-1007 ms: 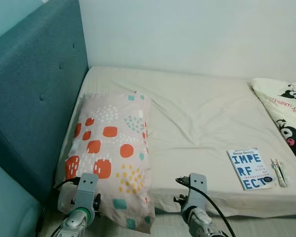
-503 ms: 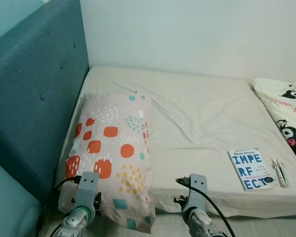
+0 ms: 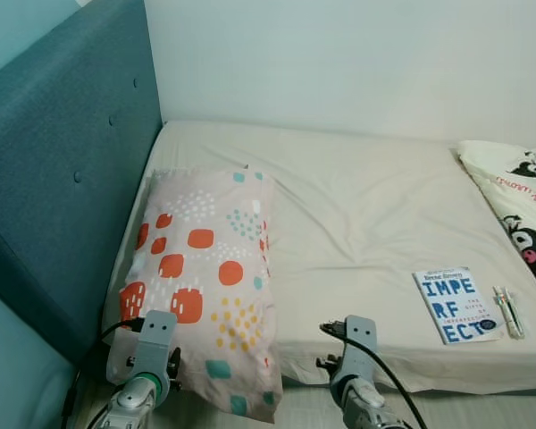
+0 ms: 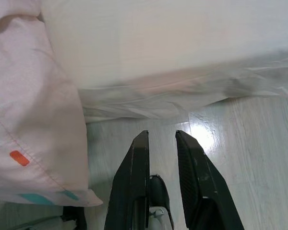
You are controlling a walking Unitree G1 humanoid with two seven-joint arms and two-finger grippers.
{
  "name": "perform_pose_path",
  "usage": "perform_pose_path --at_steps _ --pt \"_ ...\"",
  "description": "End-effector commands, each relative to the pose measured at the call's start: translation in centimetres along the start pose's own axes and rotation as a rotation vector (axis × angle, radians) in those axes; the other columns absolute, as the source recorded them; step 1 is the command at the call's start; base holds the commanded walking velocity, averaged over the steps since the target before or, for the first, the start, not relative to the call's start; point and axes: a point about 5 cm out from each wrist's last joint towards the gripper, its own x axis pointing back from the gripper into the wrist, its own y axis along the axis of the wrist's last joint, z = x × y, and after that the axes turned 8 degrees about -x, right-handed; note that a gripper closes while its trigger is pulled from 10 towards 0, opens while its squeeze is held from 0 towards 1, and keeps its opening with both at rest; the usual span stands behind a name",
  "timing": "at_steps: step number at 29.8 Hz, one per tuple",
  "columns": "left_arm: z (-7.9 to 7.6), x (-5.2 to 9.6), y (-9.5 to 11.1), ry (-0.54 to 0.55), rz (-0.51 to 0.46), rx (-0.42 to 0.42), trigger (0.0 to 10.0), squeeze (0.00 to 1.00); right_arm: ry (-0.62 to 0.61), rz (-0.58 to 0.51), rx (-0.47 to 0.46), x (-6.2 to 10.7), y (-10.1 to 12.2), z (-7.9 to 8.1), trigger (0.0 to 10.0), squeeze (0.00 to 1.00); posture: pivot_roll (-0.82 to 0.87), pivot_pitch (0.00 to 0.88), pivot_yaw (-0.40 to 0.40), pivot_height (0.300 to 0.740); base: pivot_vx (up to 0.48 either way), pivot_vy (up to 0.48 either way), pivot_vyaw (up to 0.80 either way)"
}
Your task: Clean up the room
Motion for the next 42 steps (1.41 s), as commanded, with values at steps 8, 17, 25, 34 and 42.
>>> perform_pose_path --at_steps 8,17,25,34,42 --pt "0.2 -0.1 0.1 -0.008 0.009 -0.015 10.0 0.00 0.001 0.011 0.004 0.1 -0.5 -0.2 10.0 0.00 0.06 0.000 0.023 0.740 0.000 0.000 0.00" --pt "-0.3 -0.1 0.0 -0.036 0.014 -0.082 10.0 0.00 -0.005 0.071 -0.015 0.2 -1.3 0.1 10.0 0.00 0.09 0.000 0.011 0.740 0.000 0.000 0.00" --pt "-1.2 0.2 -1.2 -0.075 0.080 -0.091 10.0 0.00 -0.066 0.165 -0.071 0.7 -3.4 -0.8 10.0 0.00 0.10 0.000 0.007 0.740 0.000 0.000 0.00" --pt "-1.2 0.8 -3.1 -0.069 0.151 -0.044 10.0 0.00 -0.137 0.173 -0.160 1.2 -4.7 -2.6 10.0 0.00 0.10 0.000 0.016 0.740 0.000 0.000 0.00" --pt "-1.3 0.7 -3.4 -0.092 0.199 -0.005 10.0 0.00 -0.119 0.183 -0.085 1.3 -4.8 -2.4 10.0 0.00 0.06 0.000 0.051 0.740 0.000 0.000 0.00"
